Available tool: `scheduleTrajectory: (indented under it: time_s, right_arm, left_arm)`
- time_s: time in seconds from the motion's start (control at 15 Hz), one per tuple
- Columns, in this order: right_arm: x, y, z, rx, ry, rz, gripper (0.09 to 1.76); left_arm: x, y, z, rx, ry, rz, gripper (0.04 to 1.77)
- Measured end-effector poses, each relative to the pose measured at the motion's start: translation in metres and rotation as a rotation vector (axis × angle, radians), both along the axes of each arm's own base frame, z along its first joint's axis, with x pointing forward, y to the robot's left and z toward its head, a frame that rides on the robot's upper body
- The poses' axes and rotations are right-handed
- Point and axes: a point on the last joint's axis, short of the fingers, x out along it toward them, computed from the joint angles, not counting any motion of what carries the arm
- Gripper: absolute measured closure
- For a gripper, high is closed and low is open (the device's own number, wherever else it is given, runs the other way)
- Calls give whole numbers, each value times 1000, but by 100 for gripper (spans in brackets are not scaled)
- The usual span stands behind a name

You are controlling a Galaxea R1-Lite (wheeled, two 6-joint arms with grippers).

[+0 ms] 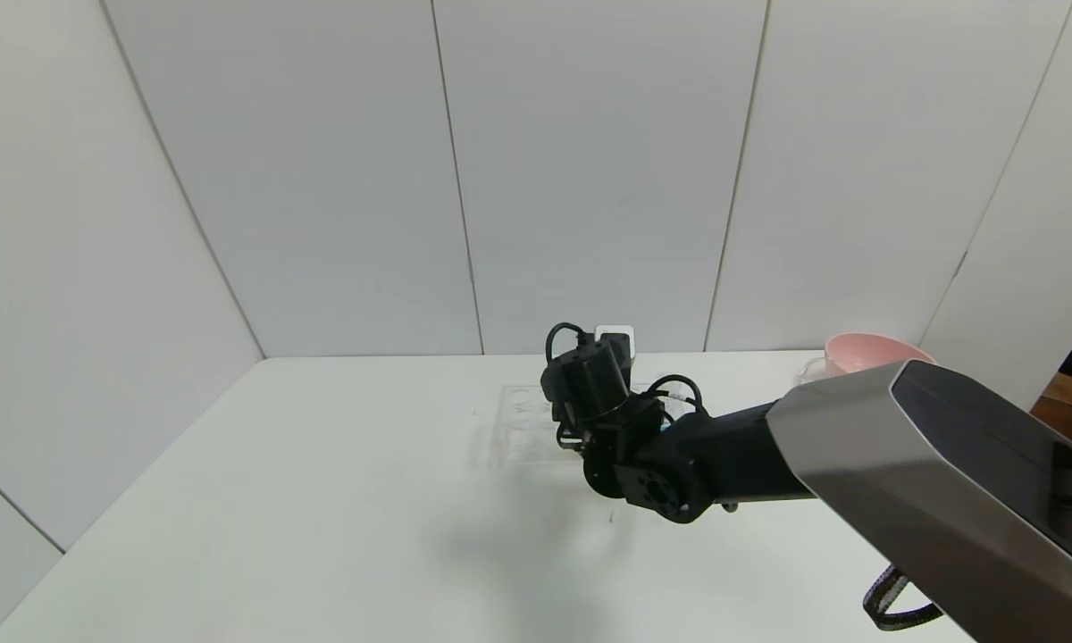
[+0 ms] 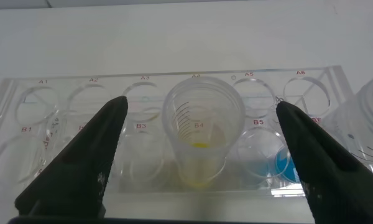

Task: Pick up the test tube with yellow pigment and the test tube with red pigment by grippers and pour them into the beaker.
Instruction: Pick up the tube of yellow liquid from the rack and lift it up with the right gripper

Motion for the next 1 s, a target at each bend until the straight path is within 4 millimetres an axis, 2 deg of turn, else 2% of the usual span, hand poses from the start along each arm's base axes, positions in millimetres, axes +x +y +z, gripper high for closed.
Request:
scheduleTrajectory:
  time_s: [0.2, 0.4, 0.53, 1.0]
  right_arm:
    - [-4, 2, 1, -6, 2, 11, 69]
    - [-6, 2, 3, -7, 2, 15, 103]
    - [-7, 2, 3, -9, 4, 14, 134]
    - [-8, 0, 5, -8, 4, 15, 134]
  left_arm:
    - [0, 0, 0, 0, 0, 0, 9]
    - [0, 0, 0, 0, 0, 0, 9]
    - [0, 0, 0, 0, 0, 0, 9]
    - [0, 0, 0, 0, 0, 0, 9]
